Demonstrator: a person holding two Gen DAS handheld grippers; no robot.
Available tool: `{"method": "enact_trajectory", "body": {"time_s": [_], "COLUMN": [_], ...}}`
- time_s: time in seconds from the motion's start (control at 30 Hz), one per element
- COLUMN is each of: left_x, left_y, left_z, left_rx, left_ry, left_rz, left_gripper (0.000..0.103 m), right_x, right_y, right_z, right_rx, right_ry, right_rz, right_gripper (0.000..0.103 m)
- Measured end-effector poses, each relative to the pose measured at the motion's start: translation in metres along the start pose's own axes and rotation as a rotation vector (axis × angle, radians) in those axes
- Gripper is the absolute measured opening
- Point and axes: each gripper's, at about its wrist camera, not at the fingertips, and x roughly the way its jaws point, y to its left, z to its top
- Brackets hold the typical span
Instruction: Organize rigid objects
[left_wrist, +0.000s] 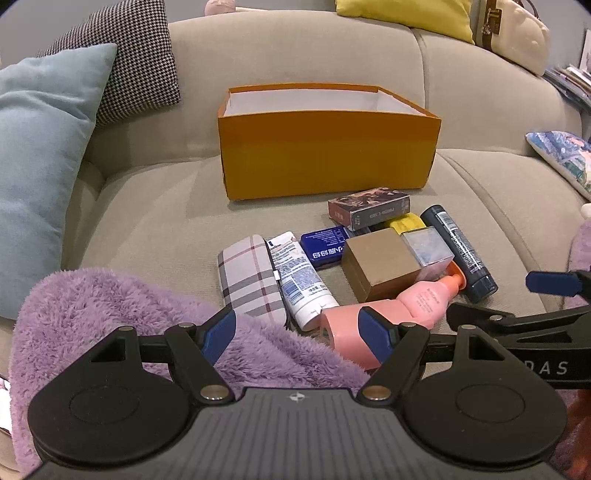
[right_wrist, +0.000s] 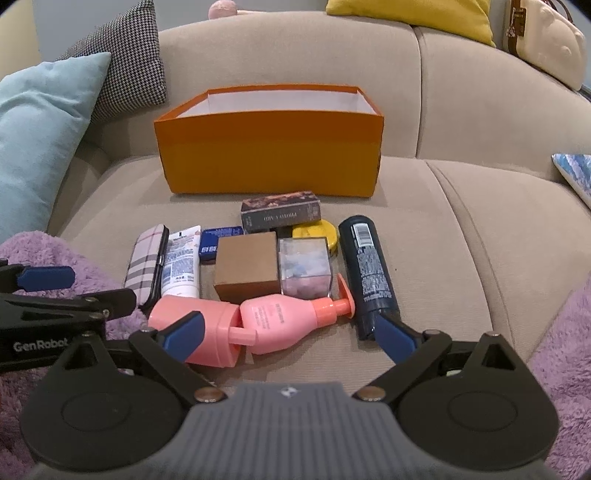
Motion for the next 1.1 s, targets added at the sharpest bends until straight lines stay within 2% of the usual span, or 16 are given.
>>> {"method": "enact_trajectory", "body": {"time_s": [1.1], "left_x": [0.008], "left_y": [0.002], "left_z": [-0.003], "left_rx": [-0.019], "left_ry": [0.031], "left_rz": [-0.019], "left_gripper": [0.089], "right_x": [0.011], "right_y": [-0.003], "right_z": [0.001], "right_rx": [0.019], "right_ry": [0.052], "right_rz": [-0.016], "right_gripper": [0.099]}}
